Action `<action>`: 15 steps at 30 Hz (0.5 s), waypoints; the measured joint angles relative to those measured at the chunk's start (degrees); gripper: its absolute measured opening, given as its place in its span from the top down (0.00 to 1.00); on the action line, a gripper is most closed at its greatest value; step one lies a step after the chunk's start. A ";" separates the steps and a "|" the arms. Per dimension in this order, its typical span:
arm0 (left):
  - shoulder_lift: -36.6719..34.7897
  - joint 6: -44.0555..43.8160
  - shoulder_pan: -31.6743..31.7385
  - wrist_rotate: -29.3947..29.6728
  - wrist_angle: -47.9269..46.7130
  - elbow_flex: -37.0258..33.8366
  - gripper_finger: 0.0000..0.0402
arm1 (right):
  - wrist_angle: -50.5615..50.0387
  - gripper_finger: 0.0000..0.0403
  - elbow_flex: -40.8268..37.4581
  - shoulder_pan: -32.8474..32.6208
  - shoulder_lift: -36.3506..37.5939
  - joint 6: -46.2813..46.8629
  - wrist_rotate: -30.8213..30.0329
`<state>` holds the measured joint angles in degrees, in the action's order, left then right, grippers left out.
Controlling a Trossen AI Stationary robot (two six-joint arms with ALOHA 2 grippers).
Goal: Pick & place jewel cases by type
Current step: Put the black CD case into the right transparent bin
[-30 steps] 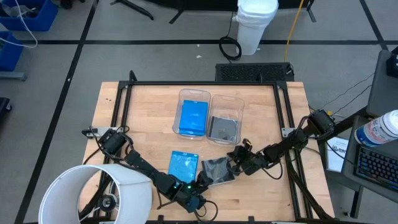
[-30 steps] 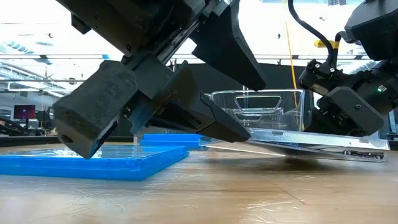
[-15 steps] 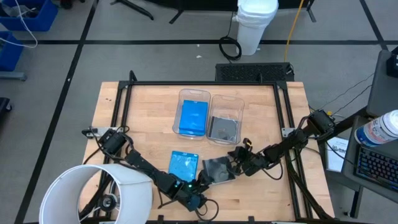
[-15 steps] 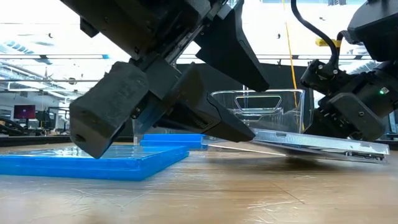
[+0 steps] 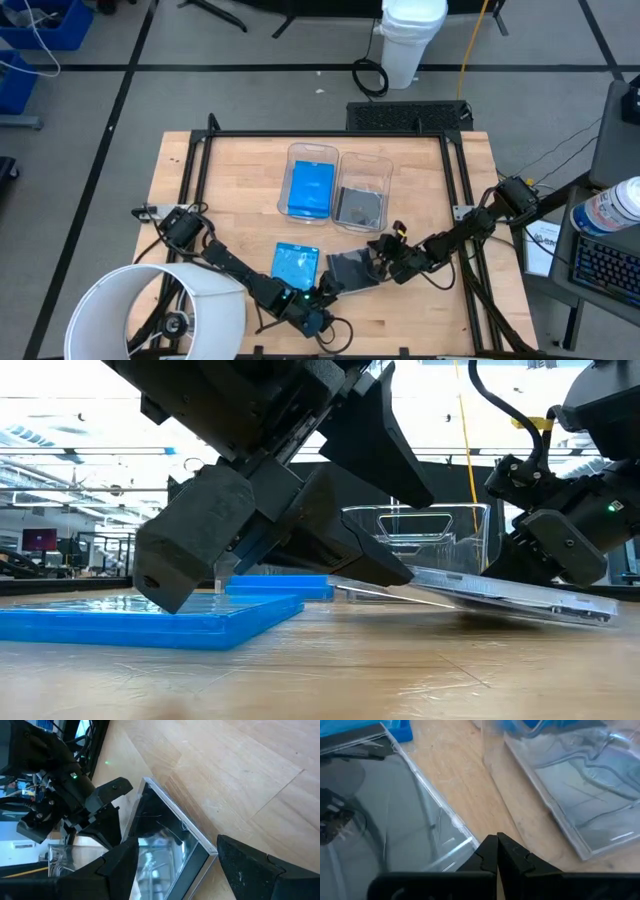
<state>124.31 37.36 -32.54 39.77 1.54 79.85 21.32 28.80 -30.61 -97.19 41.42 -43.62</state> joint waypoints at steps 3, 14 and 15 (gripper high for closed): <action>0.00 -0.02 0.01 -0.11 0.00 0.00 0.33 | 0.04 1.00 0.00 0.00 0.00 0.17 -1.04; 0.00 -0.15 -0.05 -0.20 0.02 0.00 0.33 | -4.24 1.00 0.02 0.06 0.12 4.12 0.62; 0.00 -0.15 -0.05 -0.20 0.02 0.00 0.33 | -5.32 1.00 0.07 0.06 0.18 5.40 0.54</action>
<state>124.31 37.21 -32.60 39.57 1.56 79.85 16.01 28.87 -30.55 -97.00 46.82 -43.08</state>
